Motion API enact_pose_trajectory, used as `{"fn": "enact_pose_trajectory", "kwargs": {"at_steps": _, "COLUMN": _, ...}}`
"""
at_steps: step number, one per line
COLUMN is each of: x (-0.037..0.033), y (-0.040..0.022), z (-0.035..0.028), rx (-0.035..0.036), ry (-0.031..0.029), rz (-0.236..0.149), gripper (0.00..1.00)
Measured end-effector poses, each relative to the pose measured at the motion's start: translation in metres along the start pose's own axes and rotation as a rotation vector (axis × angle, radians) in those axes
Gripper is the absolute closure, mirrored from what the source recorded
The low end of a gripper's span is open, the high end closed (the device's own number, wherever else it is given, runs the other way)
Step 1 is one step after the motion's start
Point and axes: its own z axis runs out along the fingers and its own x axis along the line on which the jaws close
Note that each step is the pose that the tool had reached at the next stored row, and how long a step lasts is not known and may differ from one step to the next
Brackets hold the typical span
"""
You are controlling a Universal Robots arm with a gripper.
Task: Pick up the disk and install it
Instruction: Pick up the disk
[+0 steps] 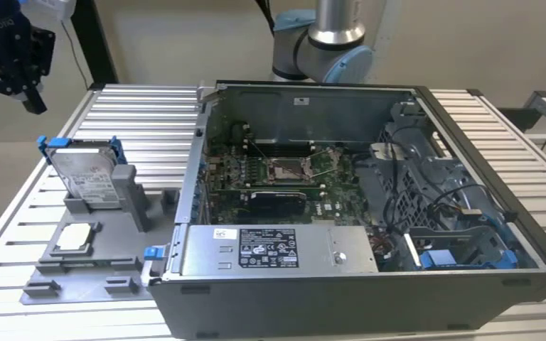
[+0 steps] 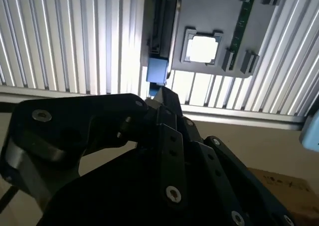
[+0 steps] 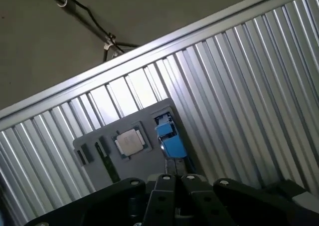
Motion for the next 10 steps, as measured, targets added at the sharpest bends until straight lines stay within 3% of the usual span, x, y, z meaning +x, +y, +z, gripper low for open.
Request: {"fn": "enact_pose_trajectory", "kwargs": {"at_steps": 10, "x": 0.0, "y": 0.0, "z": 0.0008, "rx": -0.0004, "ry": -0.0005, "rz": -0.183, "gripper": 1.0}}
